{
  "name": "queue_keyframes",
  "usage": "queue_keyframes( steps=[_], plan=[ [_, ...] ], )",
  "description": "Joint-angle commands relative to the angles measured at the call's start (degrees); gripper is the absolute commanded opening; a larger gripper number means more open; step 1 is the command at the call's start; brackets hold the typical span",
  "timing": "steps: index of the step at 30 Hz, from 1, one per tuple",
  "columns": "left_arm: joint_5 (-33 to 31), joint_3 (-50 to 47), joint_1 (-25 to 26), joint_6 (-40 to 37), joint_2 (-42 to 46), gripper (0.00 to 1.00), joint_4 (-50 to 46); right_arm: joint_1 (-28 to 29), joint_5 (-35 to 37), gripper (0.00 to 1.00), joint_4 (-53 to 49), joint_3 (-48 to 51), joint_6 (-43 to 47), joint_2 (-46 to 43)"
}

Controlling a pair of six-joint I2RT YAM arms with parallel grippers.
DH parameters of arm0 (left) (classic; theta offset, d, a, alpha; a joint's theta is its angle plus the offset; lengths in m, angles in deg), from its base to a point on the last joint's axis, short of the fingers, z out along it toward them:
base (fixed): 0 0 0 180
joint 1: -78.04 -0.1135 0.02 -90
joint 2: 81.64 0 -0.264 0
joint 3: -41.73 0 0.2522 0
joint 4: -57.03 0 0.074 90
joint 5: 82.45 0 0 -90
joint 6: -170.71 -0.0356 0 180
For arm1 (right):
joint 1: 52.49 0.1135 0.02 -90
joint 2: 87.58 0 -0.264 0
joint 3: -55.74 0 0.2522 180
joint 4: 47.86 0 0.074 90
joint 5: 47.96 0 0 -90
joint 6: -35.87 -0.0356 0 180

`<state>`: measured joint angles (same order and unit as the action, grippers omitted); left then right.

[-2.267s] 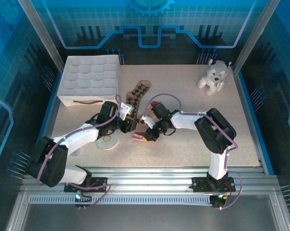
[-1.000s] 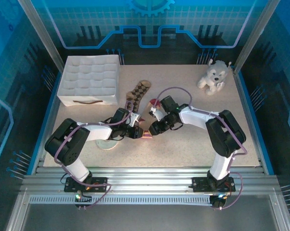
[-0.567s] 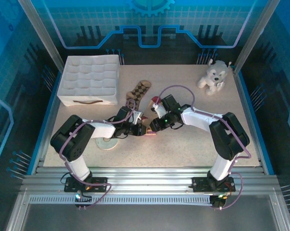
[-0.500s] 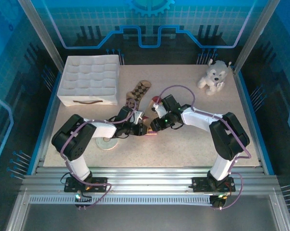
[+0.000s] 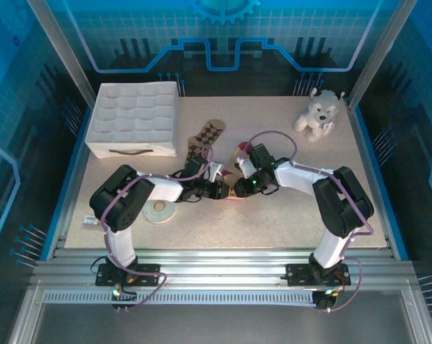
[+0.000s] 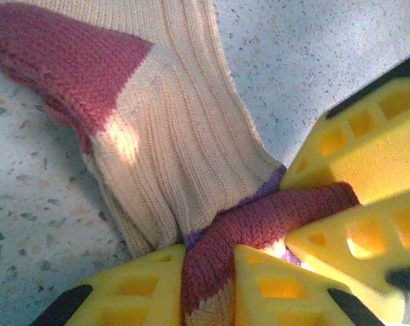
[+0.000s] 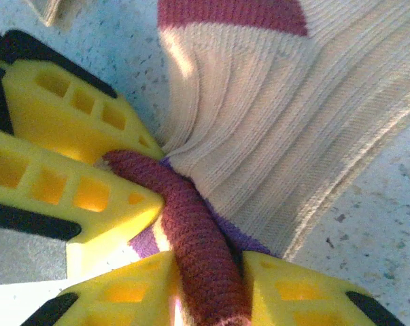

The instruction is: Roll the socks

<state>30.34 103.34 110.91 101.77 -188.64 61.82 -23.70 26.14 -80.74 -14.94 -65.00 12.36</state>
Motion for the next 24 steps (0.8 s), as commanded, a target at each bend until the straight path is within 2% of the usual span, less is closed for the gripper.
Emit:
queue_keyframes(
  steps=[1, 5, 9, 13, 16, 18, 21, 24],
  plan=[
    [-0.5, -2.2, 0.3, 0.0, -1.1, 0.20, -3.4, -0.8, -1.2, 0.12, -0.4, 0.7, -1.0, 1.5],
    [-0.8, -3.7, 0.4, -2.7, 0.8, 0.24, -1.5, -1.2, -0.2, 0.02, -3.7, -1.7, -1.8, 4.1],
    [-1.0, -4.7, 0.4, -11.3, 6.3, 0.30, -0.8, -2.0, 1.4, 0.00, -10.0, -5.5, -2.0, 7.5],
    [-0.3, -3.3, 0.1, -25.0, 12.7, 0.32, -6.1, -2.6, 1.8, 0.00, -14.2, -7.9, -1.2, 9.9],
    [1.0, -4.1, 0.1, -37.5, 17.4, 0.34, -7.4, -2.7, 2.3, 0.00, -16.4, -9.5, -0.6, 11.4],
    [2.5, -5.3, 0.2, -48.5, 20.6, 0.35, -8.2, -2.7, 2.2, 0.00, -17.7, -10.8, -0.1, 12.3],
    [2.0, -5.6, 0.4, -61.5, 22.4, 0.37, -10.6, -2.7, 1.9, 0.00, -18.9, -12.1, 0.2, 13.1],
    [-0.1, -3.5, 1.3, -71.3, 20.9, 0.35, -14.3, -2.7, 1.8, 0.00, -19.9, -12.9, 0.7, 13.7]
  ],
)
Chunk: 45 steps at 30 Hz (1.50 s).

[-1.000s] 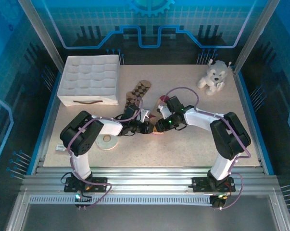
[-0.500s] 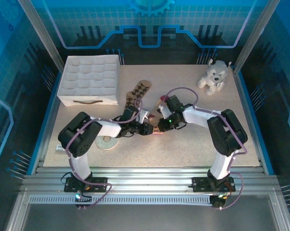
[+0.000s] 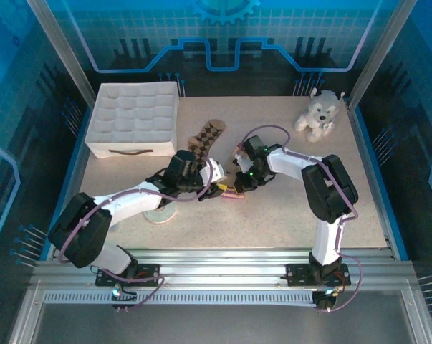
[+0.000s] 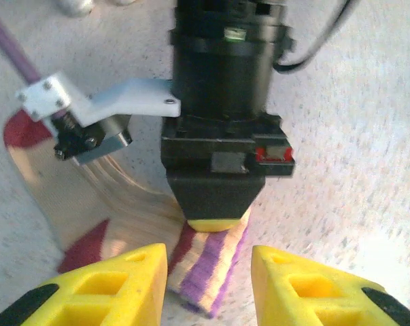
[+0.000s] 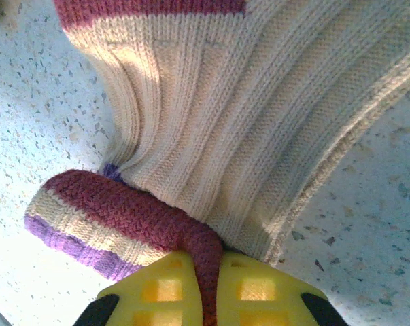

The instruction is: Roll the socks

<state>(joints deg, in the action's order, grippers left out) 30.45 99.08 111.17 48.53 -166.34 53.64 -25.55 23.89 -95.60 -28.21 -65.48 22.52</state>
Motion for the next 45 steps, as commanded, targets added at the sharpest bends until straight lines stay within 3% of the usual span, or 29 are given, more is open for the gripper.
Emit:
queue_keyframes(
  steps=[1, 9, 22, 31, 35, 39, 45],
  plan=[
    [-1.4, 1.2, 1.6, -20.3, -2.2, 0.35, -6.2, -0.9, 4.1, 0.00, -5.3, 0.2, 1.3, 3.7],
    [-6.9, 3.1, 5.3, -29.3, -10.8, 0.40, 0.3, -0.9, 4.0, 0.00, -6.9, -1.1, 1.9, 4.4],
    [-10.9, 7.1, 5.6, -33.9, -19.4, 0.41, 0.6, -1.3, 3.1, 0.00, -8.3, -2.0, 3.0, 5.3],
    [-16.2, 4.0, 5.4, -37.0, -21.3, 0.40, 2.2, -1.8, 2.0, 0.01, -8.8, -2.0, 3.5, 5.0],
    [-15.8, 3.3, 5.5, -36.5, -20.6, 0.26, 1.0, -2.0, 1.6, 0.02, -8.7, -1.7, 3.4, 4.8],
    [-14.6, 4.4, 5.5, -35.4, -19.6, 0.00, -4.9, -2.8, -0.2, 0.07, -4.6, 0.9, 3.0, 1.1],
    [-11.7, 9.3, 6.5, -23.9, -16.4, 0.00, -17.5, -3.0, -1.2, 0.32, 4.4, 7.1, 2.7, -8.3]
  ],
)
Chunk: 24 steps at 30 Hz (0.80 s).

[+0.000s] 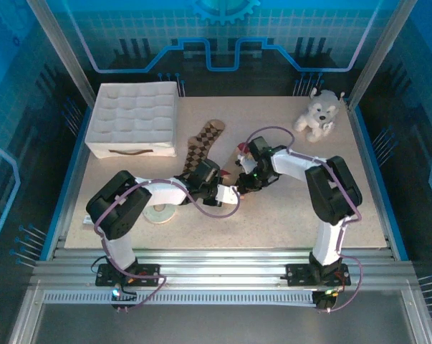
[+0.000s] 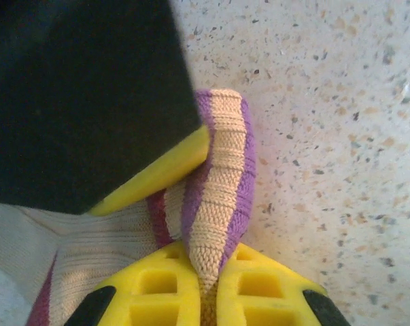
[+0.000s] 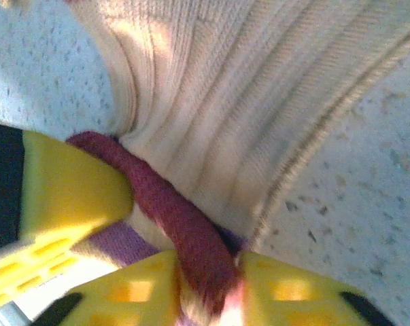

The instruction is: Roll the socks

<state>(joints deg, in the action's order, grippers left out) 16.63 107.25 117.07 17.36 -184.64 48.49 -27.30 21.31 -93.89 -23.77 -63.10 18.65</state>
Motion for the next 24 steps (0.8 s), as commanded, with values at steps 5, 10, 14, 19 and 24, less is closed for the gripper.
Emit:
queue_keyframes(
  steps=[5, 10, 14, 19, 24],
  plan=[
    [4.6, 3.0, 1.6, 6.9, 2.0, 0.00, -18.4, -1.3, 0.7, 0.38, 11.5, 9.7, 1.0, -12.8],
    [10.0, 10.5, -0.7, 3.8, -1.1, 0.00, -31.1, -1.2, 0.9, 0.39, 22.8, 19.1, 4.8, -23.5],
    [12.2, 14.0, -1.8, 3.9, -2.7, 0.00, -35.1, -0.8, 0.8, 0.41, 37.8, 30.7, 8.5, -33.3],
    [12.8, 14.7, -2.4, 3.9, -2.9, 0.00, -35.6, 2.1, 1.4, 0.52, 59.1, 45.5, 14.8, -40.7],
    [13.8, 14.8, -3.2, 3.9, -2.5, 0.00, -35.8, 5.6, 2.5, 0.54, 61.9, 47.2, 18.1, -38.8]
  ],
)
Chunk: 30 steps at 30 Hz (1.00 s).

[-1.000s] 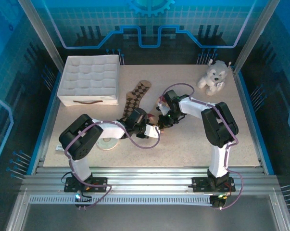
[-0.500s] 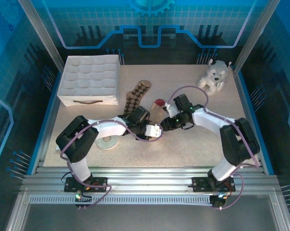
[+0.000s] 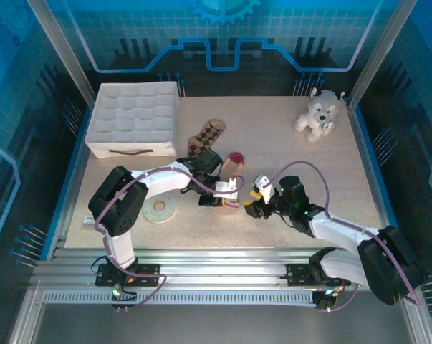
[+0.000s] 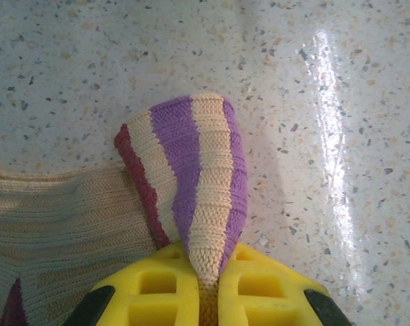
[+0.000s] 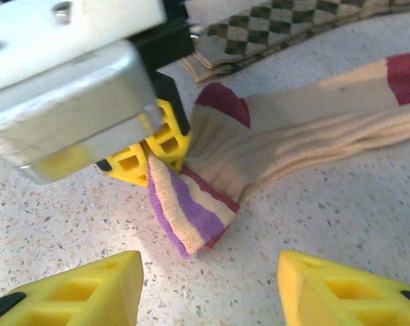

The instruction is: Roll the socks

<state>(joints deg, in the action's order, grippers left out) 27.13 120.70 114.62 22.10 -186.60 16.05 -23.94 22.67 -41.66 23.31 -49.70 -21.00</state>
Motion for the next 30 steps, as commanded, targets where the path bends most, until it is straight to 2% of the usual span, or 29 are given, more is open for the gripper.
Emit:
queue_keyframes(
  steps=[1, 7, 15, 22, 30],
  plan=[
    [3.6, 1.4, -0.9, -1.0, -0.6, 0.00, -3.5, 3.1, 1.8, 0.54, 10.6, 0.2, 5.5, 1.8],
    [5.3, 2.0, -2.0, -2.1, -0.5, 0.00, -4.7, 8.7, 6.3, 0.55, 17.7, 1.2, 11.1, 8.2],
    [7.9, 1.5, -3.4, -2.9, 0.7, 0.00, -4.9, 11.9, 10.3, 0.56, 24.2, 1.1, 13.9, 15.1],
    [9.1, 1.2, -4.3, -4.0, 1.2, 0.00, -5.9, 12.5, 12.0, 0.55, 30.0, 1.0, 14.8, 21.6],
    [9.7, 1.6, -4.7, -4.1, 1.0, 0.00, -6.6, 12.5, 11.8, 0.54, 31.9, 0.2, 15.5, 25.7]
  ],
)
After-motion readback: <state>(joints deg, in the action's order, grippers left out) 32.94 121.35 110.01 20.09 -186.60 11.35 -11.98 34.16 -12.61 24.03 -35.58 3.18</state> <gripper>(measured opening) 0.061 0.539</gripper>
